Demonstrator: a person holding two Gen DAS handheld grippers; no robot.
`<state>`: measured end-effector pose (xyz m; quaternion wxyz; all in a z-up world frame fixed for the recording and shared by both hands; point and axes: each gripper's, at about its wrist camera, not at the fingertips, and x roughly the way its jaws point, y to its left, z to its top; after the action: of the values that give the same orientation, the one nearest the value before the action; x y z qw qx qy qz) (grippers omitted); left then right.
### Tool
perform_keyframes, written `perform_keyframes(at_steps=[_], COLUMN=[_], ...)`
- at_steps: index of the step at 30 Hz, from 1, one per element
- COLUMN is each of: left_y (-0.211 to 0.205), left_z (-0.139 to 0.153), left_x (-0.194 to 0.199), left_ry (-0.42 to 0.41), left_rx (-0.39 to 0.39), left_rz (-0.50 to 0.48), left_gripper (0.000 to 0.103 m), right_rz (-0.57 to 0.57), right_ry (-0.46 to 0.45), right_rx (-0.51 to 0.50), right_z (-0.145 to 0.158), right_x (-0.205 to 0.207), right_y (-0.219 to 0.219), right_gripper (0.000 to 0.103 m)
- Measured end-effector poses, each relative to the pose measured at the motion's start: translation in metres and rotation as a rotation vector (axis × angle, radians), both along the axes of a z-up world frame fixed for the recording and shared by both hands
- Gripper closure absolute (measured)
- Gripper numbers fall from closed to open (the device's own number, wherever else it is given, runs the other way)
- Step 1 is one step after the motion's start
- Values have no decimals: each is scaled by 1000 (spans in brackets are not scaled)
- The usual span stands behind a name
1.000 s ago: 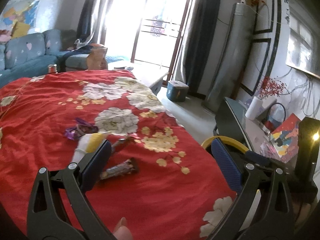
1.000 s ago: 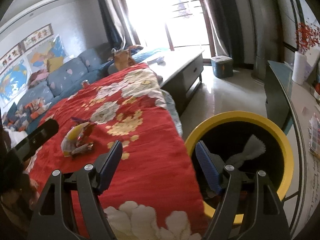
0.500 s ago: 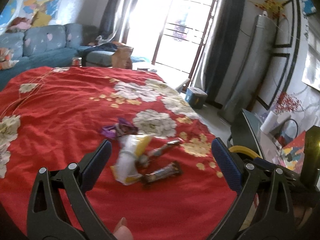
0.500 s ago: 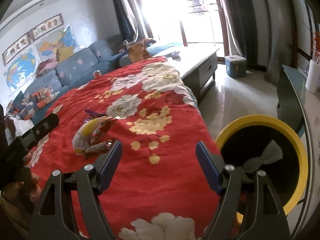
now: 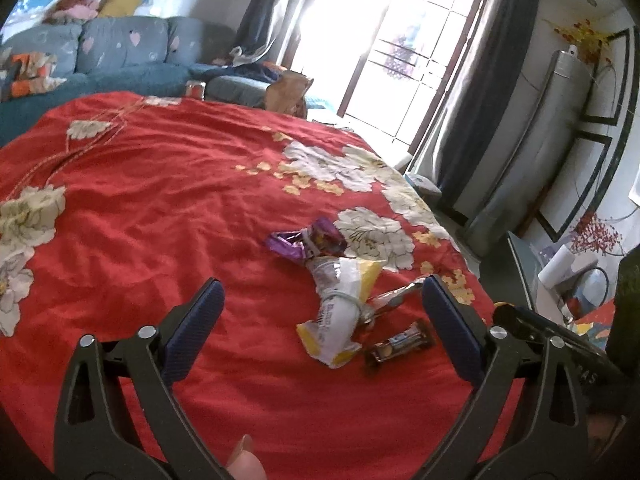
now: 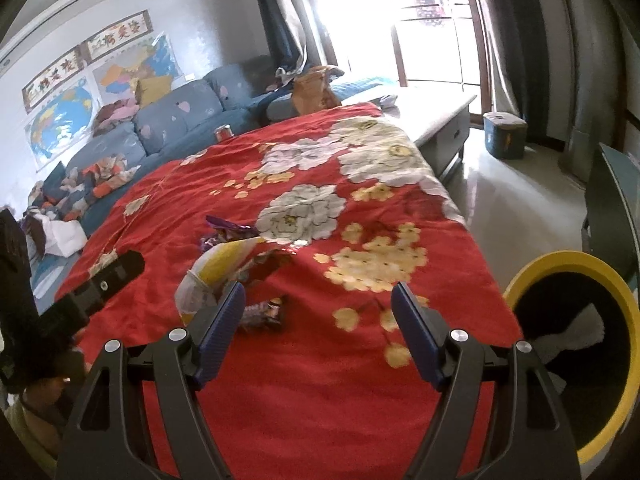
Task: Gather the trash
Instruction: 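Grasp the yellow-white chip bag with the left tool while the right tool grasps a red wrapper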
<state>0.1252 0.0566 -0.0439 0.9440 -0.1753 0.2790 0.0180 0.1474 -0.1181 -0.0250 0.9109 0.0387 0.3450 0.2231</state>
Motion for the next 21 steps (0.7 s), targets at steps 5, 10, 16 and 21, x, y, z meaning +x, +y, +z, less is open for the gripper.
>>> perform_keyframes(at_steps=[5, 10, 16, 21], left_y=[3, 3, 0, -2], left_z=[-9, -20, -30, -36], left_x=[6, 13, 22, 27], left_ry=[29, 64, 97, 121], left_rx=[-16, -46, -69, -85], left_rz=[-20, -61, -96, -119], left_gripper=[31, 39, 44, 51], right_rz=[8, 5, 4, 25], right_ry=[20, 42, 101, 149], right_rx=[4, 17, 30, 55], right_z=[-4, -9, -20, -29], right_x=[17, 33, 53, 64], right_y=[19, 33, 45, 54], right_gripper=[30, 30, 33, 51])
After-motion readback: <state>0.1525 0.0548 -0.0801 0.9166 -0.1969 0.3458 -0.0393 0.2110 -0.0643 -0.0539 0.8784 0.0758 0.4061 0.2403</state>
